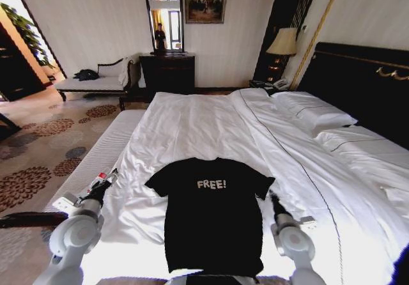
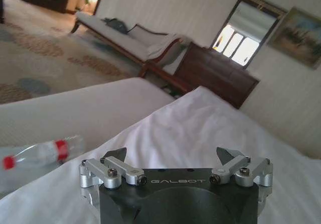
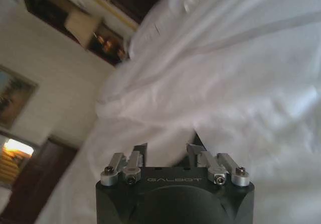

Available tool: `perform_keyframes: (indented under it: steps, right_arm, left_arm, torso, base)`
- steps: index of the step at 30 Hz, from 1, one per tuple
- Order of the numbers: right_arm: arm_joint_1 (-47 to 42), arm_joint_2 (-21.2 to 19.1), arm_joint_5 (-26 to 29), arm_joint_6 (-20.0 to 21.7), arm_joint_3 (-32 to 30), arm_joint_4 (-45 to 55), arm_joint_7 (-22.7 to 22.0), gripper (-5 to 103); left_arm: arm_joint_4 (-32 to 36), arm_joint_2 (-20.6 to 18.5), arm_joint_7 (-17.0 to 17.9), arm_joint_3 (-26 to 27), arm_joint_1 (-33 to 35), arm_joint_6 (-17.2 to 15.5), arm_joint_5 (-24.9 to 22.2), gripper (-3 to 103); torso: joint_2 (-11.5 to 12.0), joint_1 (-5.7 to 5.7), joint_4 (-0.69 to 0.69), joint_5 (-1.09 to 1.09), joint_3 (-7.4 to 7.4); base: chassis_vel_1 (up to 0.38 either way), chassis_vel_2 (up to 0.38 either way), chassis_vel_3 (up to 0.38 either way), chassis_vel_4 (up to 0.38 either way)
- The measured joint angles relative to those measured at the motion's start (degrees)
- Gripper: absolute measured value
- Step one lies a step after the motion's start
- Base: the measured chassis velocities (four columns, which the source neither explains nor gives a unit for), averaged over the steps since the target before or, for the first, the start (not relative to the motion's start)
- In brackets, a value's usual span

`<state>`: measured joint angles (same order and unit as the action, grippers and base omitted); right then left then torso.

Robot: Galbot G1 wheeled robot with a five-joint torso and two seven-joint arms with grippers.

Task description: Fold the clothes on the bed.

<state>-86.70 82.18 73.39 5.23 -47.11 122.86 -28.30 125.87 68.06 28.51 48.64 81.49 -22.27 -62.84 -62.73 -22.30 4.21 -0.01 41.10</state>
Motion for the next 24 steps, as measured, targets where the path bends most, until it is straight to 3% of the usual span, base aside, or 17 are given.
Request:
perform_keyframes:
  steps: [1,4,6,10,12,14,15,16,19,24]
  right_arm:
    - [0.0,0.0,0.0,0.0,0.0,0.0,0.0,44]
    - [0.1,-1.1,3.0,0.0,-2.6,3.0,-1.9,61]
    - [0.2,-1.3,3.7,0.0,-3.1,3.5,-2.3,61]
    - [0.4,-1.6,4.6,0.1,-3.8,3.8,-3.3,82]
    - [0.4,-1.6,4.6,0.1,-3.6,3.5,-3.5,82]
    - [0.5,-1.3,4.0,0.1,-2.4,2.0,-4.6,97]
    - [0.5,-1.3,4.0,0.1,-2.4,2.0,-4.6,97]
    - [0.6,-1.0,3.5,0.1,-1.7,1.2,-5.1,97]
    - [0.9,-0.3,1.6,0.0,0.4,-1.6,-6.4,100]
    - [1.6,0.0,0.9,-0.1,1.3,-3.4,-6.8,100]
  left_arm:
    - [0.0,0.0,0.0,0.0,0.0,0.0,0.0,100]
    - [-0.4,-0.9,-0.2,0.4,-3.1,0.1,-3.8,100]
    - [-1.1,-1.0,-0.2,0.7,-4.6,0.3,-5.9,100]
    - [-4.2,-0.6,1.1,1.7,-9.3,0.8,-12.6,100]
    - [-5.2,-0.5,1.6,1.4,-9.5,0.3,-12.3,100]
    - [-7.8,-0.1,1.7,-1.4,-7.3,-2.6,-6.3,100]
    - [-7.8,-0.1,1.7,-1.4,-7.3,-2.6,-6.3,100]
    - [-8.5,0.2,0.7,-3.0,-5.4,-2.9,-3.4,100]
    - [-9.6,1.5,-2.8,-7.5,-0.8,-1.7,0.0,100]
    - [-12.0,3.4,-6.5,-12.4,1.2,1.6,-1.6,100]
  torso:
    - [0.0,0.0,0.0,0.0,0.0]
    - [0.0,0.0,0.0,0.01,0.0]
    - [0.0,0.0,0.0,0.01,0.0]
    - [0.0,-0.01,0.01,0.01,0.0]
    - [0.0,-0.01,0.01,0.02,0.0]
    - [0.0,-0.01,0.01,0.0,0.01]
    - [0.0,-0.01,0.01,0.0,0.01]
    - [0.0,-0.01,0.0,0.0,0.01]
    - [0.0,0.0,-0.02,0.02,0.01]
    - [0.0,0.0,-0.01,0.02,0.01]
  base:
    - [0.0,0.0,0.0,0.0]
    - [0.0,0.0,0.0,0.0]
    - [0.0,0.0,0.0,0.0]
    - [0.0,0.0,0.0,0.0]
    - [0.0,0.0,0.0,0.0]
    - [0.0,0.0,0.0,0.0]
    - [0.0,0.0,0.0,0.0]
    - [0.0,0.0,0.0,0.0]
    - [0.0,0.0,0.0,0.0]
    - [0.0,0.0,0.0,0.0]
